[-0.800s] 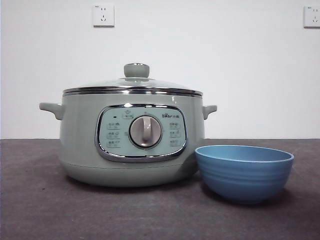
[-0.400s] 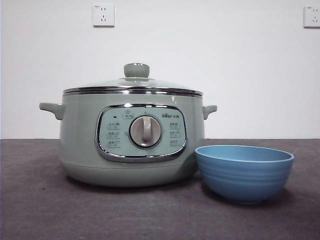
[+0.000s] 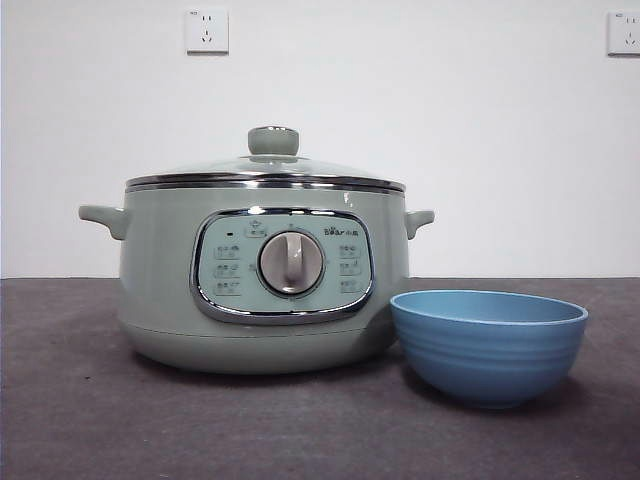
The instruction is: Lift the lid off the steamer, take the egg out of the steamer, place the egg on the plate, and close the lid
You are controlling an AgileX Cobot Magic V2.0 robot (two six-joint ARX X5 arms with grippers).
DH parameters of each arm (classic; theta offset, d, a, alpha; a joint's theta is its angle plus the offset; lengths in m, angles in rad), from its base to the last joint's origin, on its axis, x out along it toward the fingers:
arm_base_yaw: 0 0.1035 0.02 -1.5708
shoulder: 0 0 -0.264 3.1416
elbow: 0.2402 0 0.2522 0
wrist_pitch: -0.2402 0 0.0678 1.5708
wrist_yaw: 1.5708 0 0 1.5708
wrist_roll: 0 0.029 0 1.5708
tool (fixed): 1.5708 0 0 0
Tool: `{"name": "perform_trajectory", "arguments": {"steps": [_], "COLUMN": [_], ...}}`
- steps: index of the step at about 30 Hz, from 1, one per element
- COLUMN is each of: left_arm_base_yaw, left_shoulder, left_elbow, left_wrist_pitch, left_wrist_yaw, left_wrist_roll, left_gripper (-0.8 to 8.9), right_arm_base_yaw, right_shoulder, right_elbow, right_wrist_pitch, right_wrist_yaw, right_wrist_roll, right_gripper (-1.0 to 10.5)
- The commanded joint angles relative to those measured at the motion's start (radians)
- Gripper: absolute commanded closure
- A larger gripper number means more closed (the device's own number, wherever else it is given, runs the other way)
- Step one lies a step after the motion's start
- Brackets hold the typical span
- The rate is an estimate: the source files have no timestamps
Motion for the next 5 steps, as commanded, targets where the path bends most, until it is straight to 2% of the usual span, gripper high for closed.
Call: {"name": "perform_trajectory", "arguments": {"steps": [1, 5], "left_arm_base_yaw": [0.004, 0.004], "left_shoulder": [-0.002, -0.002], "left_elbow": [-0.013, -0.013], "left_wrist_pitch": [0.003, 0.003], "left_wrist_yaw": [0.0, 0.0], "left_wrist_roll": [-0.006, -0.006], "left_gripper": [8.17, 8.17], "right_arm_base_yaw": [0.0, 0.0], "right_shoulder": [0.0, 0.0], "right_elbow": [-0.013, -0.013], "right_wrist_pitch": [-0.007, -0.007], "right_wrist_yaw": [0.002, 0.002], "right_wrist_roll": [0.01, 0.01], "right_gripper": [9.5, 9.5]}}
